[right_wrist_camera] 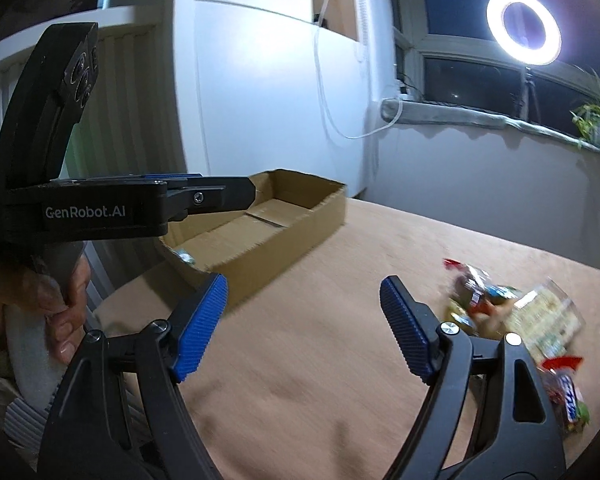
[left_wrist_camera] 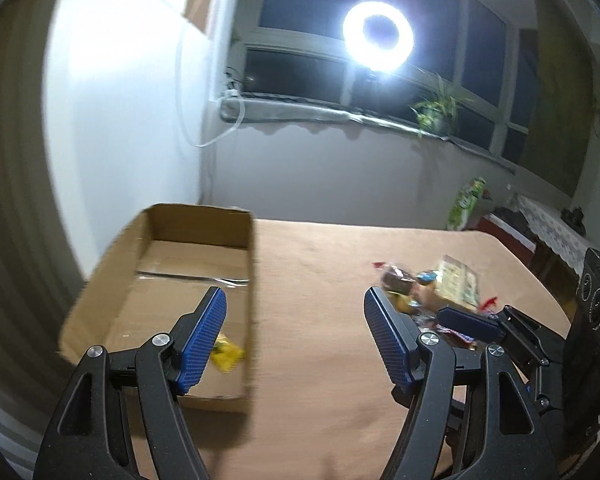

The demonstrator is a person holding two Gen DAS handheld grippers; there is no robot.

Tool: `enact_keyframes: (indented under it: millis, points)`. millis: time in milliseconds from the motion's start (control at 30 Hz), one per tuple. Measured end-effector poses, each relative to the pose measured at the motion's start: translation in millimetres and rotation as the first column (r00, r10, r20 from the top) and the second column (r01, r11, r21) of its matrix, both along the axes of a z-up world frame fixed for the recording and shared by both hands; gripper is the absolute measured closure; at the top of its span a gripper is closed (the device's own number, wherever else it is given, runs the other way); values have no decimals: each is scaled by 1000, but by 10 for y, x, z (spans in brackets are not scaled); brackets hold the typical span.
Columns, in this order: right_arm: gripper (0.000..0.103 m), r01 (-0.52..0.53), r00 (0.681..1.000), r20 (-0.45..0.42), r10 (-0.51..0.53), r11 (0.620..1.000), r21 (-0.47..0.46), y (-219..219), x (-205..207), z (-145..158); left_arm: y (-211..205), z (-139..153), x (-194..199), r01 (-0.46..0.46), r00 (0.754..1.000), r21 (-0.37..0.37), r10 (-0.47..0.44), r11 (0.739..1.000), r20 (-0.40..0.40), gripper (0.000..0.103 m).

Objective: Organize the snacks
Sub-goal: 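Withdraw both grippers from the box back toward the snack pile, then grasp the Snickers bar with the left gripper while the right gripper grasps the red-topped date bag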

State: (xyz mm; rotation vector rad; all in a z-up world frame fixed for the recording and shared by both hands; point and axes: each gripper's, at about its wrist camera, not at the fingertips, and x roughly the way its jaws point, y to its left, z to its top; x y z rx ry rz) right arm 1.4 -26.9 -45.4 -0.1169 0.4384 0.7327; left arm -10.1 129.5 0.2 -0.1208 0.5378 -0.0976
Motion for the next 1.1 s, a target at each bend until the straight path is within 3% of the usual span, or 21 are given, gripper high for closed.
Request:
enact_keyframes:
  millis: [367, 633, 833, 1033, 1100]
  points:
    - [22, 166, 986, -30, -165, 985, 35, -937, 34, -87, -675, -56, 106, 128, 991, 29, -127, 991, -48, 31]
    - [21, 240, 968, -77, -238, 971, 12, -1428, -43, -271, -1107, -183, 101, 211, 973, 32, -207, 977, -99, 31]
    - [21, 252, 953, -174, -249, 968, -5, -1690, -30, -509, -1361, -398, 132, 272, 950, -7, -270, 962, -156, 31]
    - [22, 210, 961, -183, -209, 978, -15, -1718, -9, -573, -1564, -530, 133, 338, 920, -52, -341, 940, -193, 31]
    - [27, 205, 959, -194, -204, 979, -17, -1723, 36, -601, -1606, -552, 128, 355, 911, -59, -359, 933, -202, 31]
